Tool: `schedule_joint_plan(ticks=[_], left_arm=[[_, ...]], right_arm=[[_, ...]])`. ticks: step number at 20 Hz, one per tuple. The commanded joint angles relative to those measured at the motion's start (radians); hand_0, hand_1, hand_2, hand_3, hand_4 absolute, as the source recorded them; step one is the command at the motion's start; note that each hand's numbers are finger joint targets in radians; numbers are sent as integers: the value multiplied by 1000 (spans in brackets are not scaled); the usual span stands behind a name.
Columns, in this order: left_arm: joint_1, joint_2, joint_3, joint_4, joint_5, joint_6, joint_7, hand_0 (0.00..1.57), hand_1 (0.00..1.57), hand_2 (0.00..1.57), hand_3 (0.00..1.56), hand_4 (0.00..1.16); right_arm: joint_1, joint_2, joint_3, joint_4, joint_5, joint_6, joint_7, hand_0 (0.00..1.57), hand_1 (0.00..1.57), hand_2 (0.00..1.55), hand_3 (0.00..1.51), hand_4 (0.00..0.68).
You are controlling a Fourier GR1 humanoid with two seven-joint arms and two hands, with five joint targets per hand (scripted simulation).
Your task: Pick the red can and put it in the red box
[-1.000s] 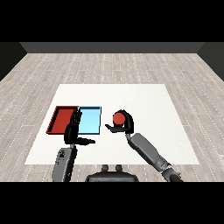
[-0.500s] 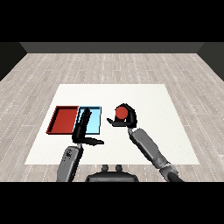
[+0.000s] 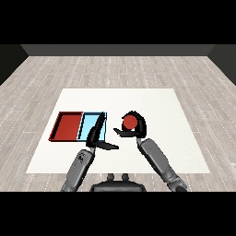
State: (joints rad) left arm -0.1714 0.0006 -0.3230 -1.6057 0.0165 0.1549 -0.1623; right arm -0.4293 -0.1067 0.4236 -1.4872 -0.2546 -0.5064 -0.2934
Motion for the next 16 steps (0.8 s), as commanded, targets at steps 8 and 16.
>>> schedule_joint_plan(ticks=[8,16], left_arm=[[-52,-1,-111,125,57,104,-21,0,0,0,0,0],[-95,-1,-61,212,104,38,-22,0,0,0,0,0]], right_arm=[[34,88,-51,-33,120,84,11,1462,1462,1442,1391,659],[38,106,-14,-35,132,60,8,1463,1463,1433,1387,663]])
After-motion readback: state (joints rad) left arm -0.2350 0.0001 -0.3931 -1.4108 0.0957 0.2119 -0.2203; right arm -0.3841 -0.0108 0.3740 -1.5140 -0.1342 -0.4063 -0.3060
